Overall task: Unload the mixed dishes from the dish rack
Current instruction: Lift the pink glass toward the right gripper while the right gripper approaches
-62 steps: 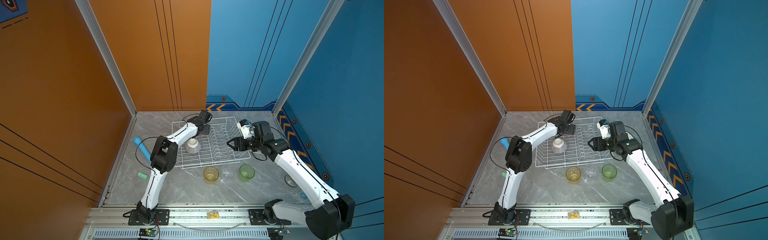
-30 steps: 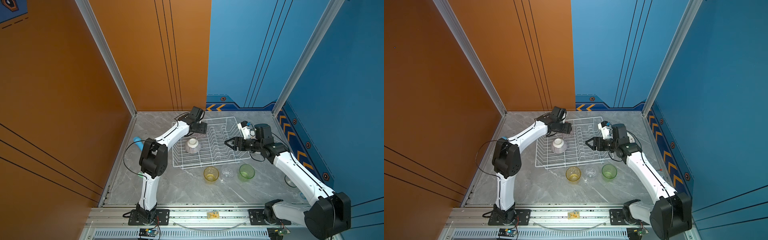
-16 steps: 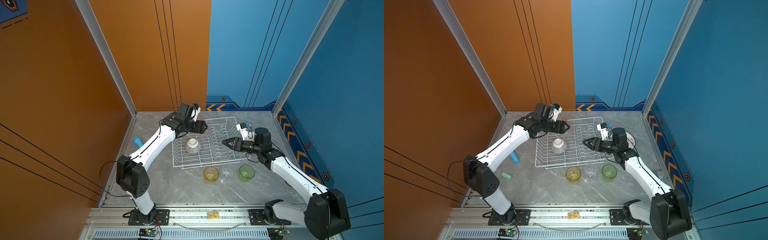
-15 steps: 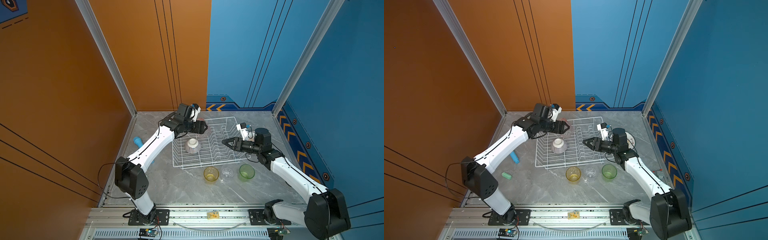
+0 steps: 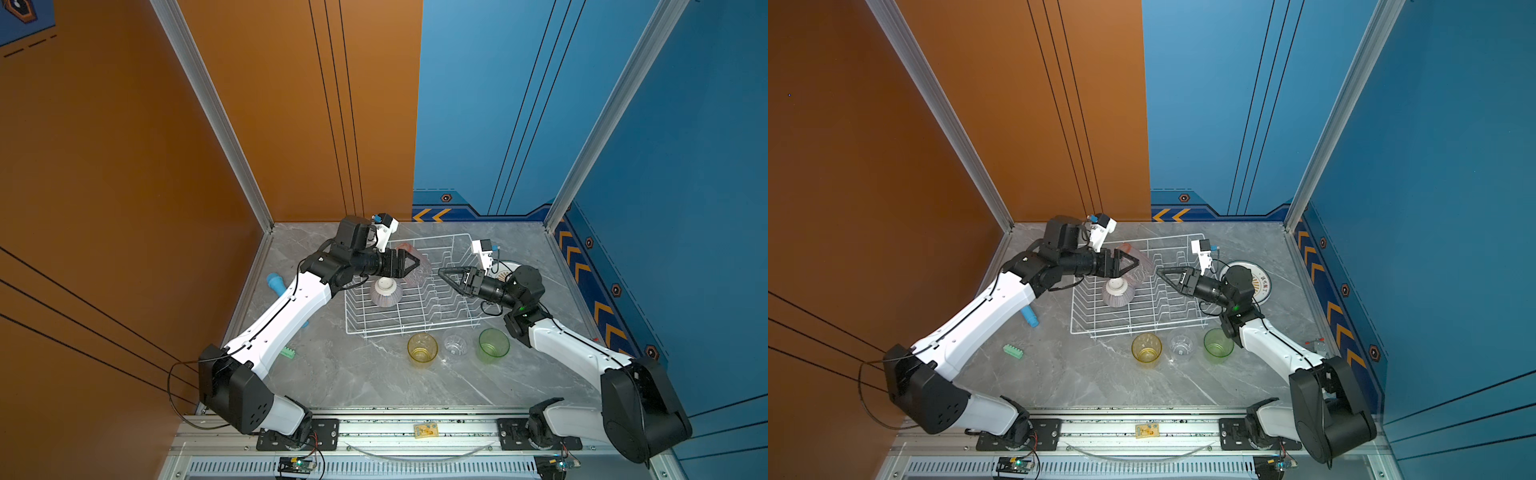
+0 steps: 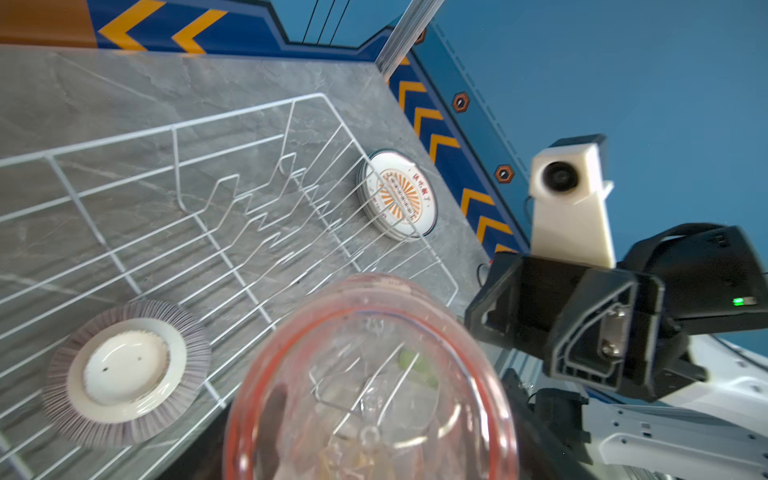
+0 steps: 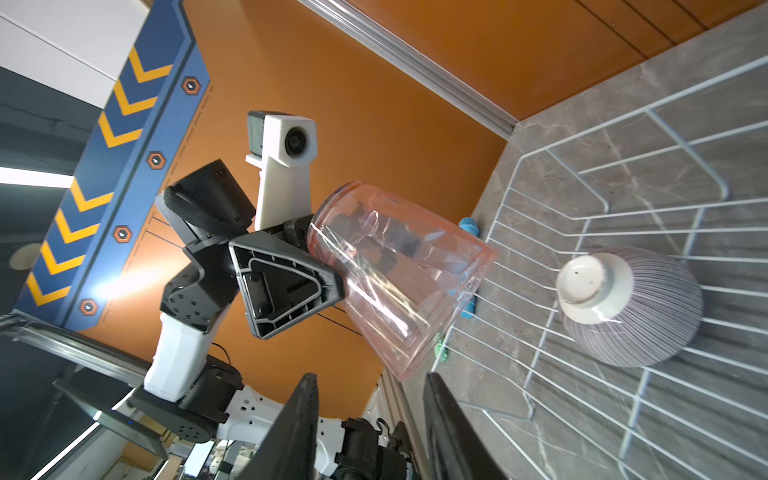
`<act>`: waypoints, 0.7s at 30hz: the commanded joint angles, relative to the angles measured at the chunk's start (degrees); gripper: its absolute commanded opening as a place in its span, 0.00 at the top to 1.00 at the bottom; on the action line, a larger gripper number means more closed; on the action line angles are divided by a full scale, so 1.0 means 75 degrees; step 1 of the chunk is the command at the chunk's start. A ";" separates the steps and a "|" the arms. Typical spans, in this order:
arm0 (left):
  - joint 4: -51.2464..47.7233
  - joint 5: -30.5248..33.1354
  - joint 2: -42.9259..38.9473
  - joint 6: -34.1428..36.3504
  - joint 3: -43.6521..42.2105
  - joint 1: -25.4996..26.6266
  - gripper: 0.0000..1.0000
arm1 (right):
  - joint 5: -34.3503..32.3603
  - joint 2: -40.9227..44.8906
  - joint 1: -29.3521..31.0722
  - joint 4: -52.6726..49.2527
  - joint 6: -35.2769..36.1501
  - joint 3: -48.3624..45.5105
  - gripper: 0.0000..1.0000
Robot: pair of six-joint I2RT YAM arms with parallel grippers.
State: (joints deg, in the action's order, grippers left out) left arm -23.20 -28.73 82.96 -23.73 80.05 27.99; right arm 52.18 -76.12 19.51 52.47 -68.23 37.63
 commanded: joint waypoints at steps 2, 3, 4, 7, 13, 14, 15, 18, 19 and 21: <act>0.1159 -0.0715 -0.0378 -0.0566 -0.0262 -0.0099 0.44 | 0.0296 -0.0130 0.0146 0.1727 -0.1063 -0.0057 0.63; 0.1232 -0.0728 -0.0422 -0.0608 -0.0295 -0.0105 0.44 | 0.0290 -0.0105 0.0148 0.1693 -0.1042 -0.0068 0.63; 0.1301 -0.0739 -0.0472 -0.0652 -0.0322 -0.0102 0.44 | 0.0293 -0.0068 0.0154 0.1651 -0.1011 -0.0071 0.63; 0.1581 -0.0916 -0.0587 -0.0846 -0.0427 -0.0111 0.44 | 0.0296 0.0067 0.0216 0.1496 -0.0892 -0.0051 0.64; 0.2443 -0.1368 -0.0519 -0.1376 -0.0619 -0.0039 0.44 | 0.0284 0.0165 0.0299 0.1303 -0.0656 0.0113 0.67; 0.2489 -0.1409 -0.0492 -0.1417 -0.0630 0.0006 0.44 | 0.0287 0.0166 0.0299 0.1339 -0.0653 0.0160 0.67; 0.2533 -0.1419 -0.0471 -0.1457 -0.0636 0.0045 0.44 | 0.0284 0.0175 0.0306 0.1366 -0.0650 0.0202 0.67; 0.2725 -0.1489 -0.0426 -0.1581 -0.0654 0.0168 0.44 | 0.0267 0.0168 0.0311 0.1437 -0.0630 0.0345 0.68; 0.2797 -0.1512 -0.0410 -0.1619 -0.0665 0.0187 0.44 | 0.0261 0.0155 0.0305 0.1464 -0.0630 0.0390 0.68; 0.2897 -0.1546 -0.0380 -0.1679 -0.0654 0.0239 0.44 | 0.0262 0.0137 0.0327 0.1495 -0.0630 0.0486 0.68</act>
State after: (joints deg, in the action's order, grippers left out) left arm -5.82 -37.80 80.16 -34.85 75.31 29.08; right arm 52.99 -76.07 21.45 60.99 -73.76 38.72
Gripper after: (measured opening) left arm 0.756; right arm 0.318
